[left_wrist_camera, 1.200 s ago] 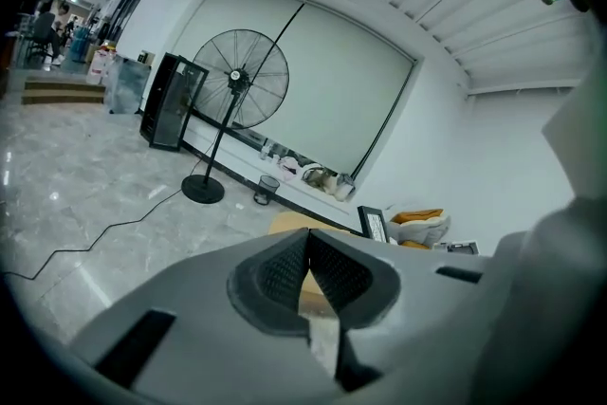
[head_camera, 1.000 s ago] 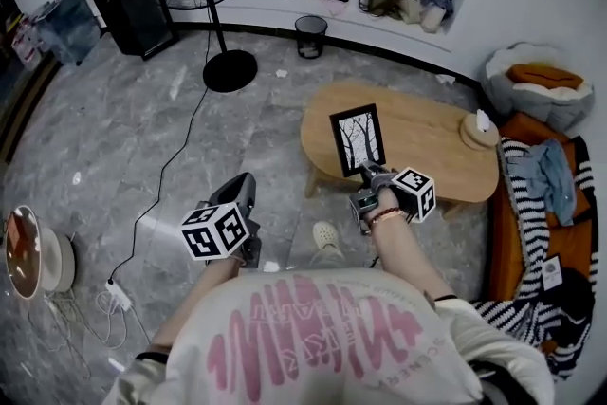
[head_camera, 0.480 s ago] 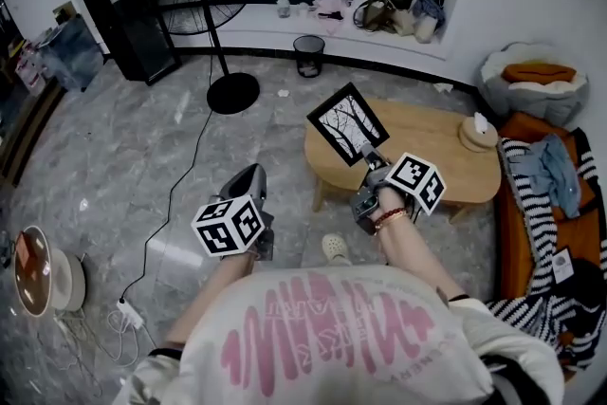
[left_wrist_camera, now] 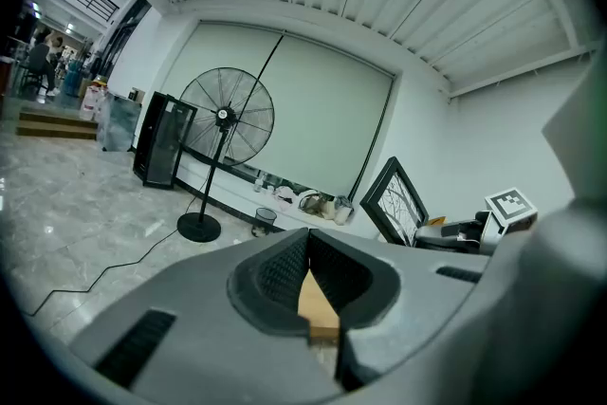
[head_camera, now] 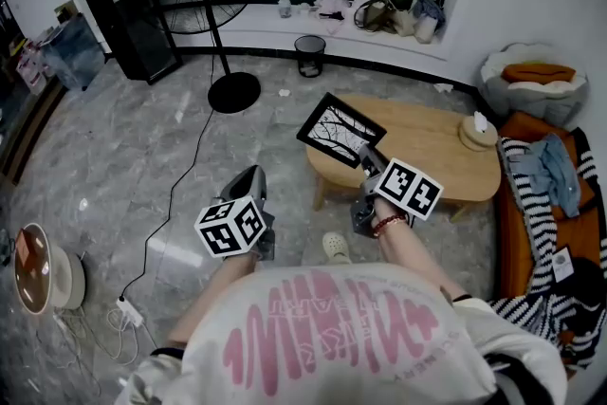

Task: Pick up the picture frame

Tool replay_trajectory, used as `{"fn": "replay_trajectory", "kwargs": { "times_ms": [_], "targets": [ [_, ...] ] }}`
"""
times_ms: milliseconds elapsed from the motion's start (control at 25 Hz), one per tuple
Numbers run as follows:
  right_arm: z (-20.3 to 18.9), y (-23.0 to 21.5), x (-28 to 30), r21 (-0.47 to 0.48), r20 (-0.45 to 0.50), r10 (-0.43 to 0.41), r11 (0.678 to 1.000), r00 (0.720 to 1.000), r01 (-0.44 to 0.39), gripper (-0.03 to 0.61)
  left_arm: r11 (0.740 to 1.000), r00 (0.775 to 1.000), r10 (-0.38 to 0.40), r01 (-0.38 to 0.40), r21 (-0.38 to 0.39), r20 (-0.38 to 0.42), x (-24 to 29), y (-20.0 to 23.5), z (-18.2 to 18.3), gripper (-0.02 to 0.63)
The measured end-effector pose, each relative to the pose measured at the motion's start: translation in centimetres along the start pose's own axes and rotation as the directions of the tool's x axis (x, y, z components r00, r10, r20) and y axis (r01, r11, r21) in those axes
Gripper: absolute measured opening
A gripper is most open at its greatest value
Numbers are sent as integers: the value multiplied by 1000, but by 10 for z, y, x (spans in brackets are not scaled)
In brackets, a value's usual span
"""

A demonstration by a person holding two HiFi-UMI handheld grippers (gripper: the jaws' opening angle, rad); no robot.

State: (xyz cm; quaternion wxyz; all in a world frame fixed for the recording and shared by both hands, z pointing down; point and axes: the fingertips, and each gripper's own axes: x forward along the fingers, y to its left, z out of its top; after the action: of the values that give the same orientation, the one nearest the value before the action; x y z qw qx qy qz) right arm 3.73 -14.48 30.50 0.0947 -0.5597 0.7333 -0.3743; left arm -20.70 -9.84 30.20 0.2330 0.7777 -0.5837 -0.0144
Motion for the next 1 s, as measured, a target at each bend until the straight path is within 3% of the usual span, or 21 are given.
{"fn": "replay_trajectory", "kwargs": {
  "times_ms": [240,1000],
  "targets": [
    [-10,-9,-10,-90,-19,-23,996,1000,21,78,1000,1000,6,-6,-8,-1,-4,-1,-11,3],
    [-38,-31,-19,-110,-76,-87,991,993,78,78,1000,999,2,-3,-31,-43,-9,3,-33,3]
  ]
}}
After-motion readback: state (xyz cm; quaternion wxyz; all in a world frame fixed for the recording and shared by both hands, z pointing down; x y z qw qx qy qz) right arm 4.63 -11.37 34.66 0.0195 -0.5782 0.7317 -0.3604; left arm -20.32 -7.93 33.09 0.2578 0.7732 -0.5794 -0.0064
